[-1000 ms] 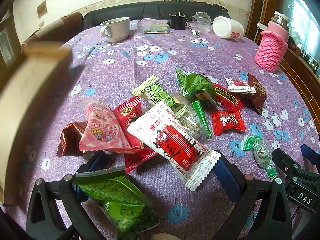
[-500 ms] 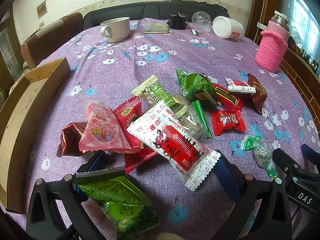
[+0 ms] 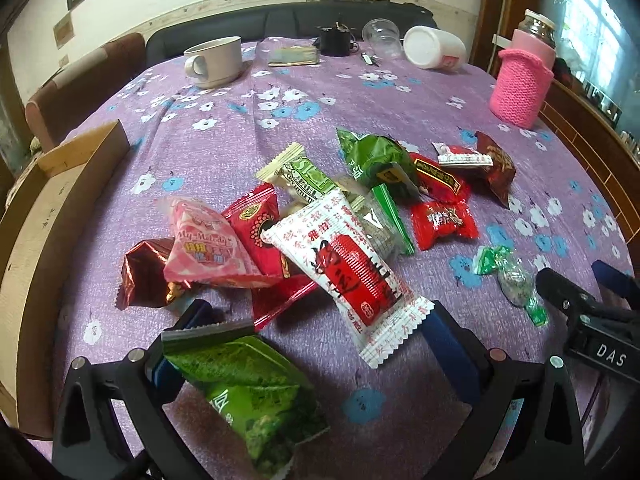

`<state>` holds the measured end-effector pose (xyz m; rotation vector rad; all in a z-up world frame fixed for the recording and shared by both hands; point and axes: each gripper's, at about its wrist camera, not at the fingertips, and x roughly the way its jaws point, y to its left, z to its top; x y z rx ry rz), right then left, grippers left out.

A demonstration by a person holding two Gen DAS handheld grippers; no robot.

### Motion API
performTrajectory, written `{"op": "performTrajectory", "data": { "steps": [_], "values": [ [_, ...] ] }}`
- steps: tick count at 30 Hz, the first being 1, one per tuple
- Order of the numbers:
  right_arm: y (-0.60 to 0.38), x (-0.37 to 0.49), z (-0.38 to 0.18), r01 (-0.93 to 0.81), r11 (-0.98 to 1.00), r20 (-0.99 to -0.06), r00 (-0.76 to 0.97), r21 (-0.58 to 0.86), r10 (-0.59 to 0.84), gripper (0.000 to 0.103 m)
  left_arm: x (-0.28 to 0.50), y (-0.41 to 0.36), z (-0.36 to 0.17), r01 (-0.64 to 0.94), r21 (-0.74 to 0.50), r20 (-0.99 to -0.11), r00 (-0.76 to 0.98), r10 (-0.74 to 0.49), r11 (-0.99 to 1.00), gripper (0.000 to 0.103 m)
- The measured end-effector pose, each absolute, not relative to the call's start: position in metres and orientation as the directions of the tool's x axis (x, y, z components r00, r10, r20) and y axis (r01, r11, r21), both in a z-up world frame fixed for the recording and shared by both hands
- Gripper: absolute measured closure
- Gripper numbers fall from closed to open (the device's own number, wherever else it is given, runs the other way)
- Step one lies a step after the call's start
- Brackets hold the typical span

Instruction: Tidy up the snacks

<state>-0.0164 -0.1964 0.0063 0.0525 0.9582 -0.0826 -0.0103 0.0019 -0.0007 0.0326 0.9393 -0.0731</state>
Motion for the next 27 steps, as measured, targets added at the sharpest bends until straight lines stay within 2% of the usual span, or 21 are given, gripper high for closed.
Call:
{"op": "performTrajectory", "data": {
  "steps": [19,27],
  "values": [
    [-0.197,-0.017,0.007,0.094,0.996,-0.819,0.572,0.008,-0.047,0.000,-0.010,0.002,-0.001,0.080,-0.007,-0.809,0.585,-0.052,0.997,0.001],
    [-0.197,-0.017,0.006,0.094,0.996,-0.819,0.572,0.008,-0.047,0.000,-0.025,0.004,0.001,0.179,-0.005,-0.837,0.537,-0.102,0.984,0.000]
  ]
}}
